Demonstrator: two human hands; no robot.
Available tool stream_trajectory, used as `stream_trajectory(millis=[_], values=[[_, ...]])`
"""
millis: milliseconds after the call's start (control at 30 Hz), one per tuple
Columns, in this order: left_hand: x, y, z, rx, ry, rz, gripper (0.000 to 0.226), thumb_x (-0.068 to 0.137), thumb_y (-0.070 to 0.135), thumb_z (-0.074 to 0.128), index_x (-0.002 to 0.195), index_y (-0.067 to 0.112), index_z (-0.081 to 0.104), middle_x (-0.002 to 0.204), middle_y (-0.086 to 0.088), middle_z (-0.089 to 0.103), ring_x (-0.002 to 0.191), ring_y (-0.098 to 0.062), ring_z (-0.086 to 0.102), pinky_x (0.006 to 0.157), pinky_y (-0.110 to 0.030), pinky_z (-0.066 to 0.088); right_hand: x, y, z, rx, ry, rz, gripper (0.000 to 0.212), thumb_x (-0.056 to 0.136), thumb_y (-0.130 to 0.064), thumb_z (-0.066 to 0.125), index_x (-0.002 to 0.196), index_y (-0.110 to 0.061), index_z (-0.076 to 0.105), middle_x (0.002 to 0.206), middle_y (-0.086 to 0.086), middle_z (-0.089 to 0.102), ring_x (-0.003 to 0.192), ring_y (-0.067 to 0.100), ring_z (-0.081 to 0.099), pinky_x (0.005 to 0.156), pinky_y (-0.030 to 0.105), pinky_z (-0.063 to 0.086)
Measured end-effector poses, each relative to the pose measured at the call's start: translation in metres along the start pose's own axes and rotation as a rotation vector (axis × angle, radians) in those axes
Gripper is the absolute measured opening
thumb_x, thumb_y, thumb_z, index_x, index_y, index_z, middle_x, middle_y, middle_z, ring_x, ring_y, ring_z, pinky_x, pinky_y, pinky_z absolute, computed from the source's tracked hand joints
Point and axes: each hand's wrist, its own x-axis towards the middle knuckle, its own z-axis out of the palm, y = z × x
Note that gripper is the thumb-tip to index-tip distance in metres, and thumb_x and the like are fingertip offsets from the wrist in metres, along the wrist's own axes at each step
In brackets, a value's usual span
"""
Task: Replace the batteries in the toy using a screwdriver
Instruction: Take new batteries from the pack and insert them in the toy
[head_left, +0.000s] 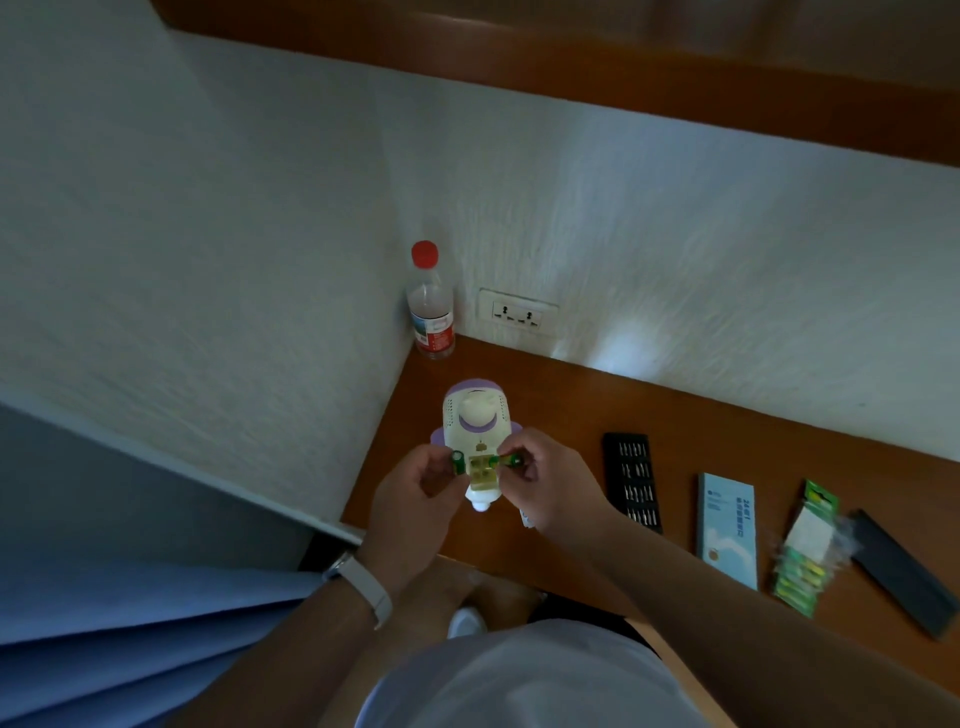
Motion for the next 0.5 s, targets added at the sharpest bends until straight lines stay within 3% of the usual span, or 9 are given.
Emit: stream_trajectory(millis=[100,300,500], values=[[0.002,0.001,0.004,0.043,0.016,0.047,0.021,0.091,0.020,0.070,0.100,0.035,0.059,0.097,0.023,0.066,0.093,0.013,0.061,0.071,-0.005,0.049,0.003,0.000,0.000,-0.037,-0.026,-0.029,0.020,0.092,-0.020,0.065,0.110,-0.014,0.059,0.071,-0.017,0.052,0.056,-0.011,0.054,0.048,0.009,0.040],[0.013,-0.003,0.014,0.107,0.047,0.128,0.021,0.090,0.015,0.072,0.102,0.029,0.061,0.097,0.016,0.064,0.092,-0.002,0.062,0.072,-0.004,0.048,0.012,0.003,0.005,-0.079,-0.040,-0.027,0.021,0.091,-0.026,0.066,0.110,-0.020,0.060,0.086,-0.011,0.061,0.071,0.000,0.059,0.059,0.012,0.042],[0.017,-0.012,0.023,0.190,0.074,0.208,0.019,0.090,0.014,0.072,0.108,0.015,0.066,0.101,0.011,0.063,0.090,0.002,0.059,0.074,-0.002,0.047,0.019,0.004,0.005,-0.160,-0.089,-0.057,0.024,0.093,-0.019,0.062,0.116,-0.016,0.060,0.080,-0.021,0.046,0.072,-0.005,0.050,0.064,0.009,0.036]])
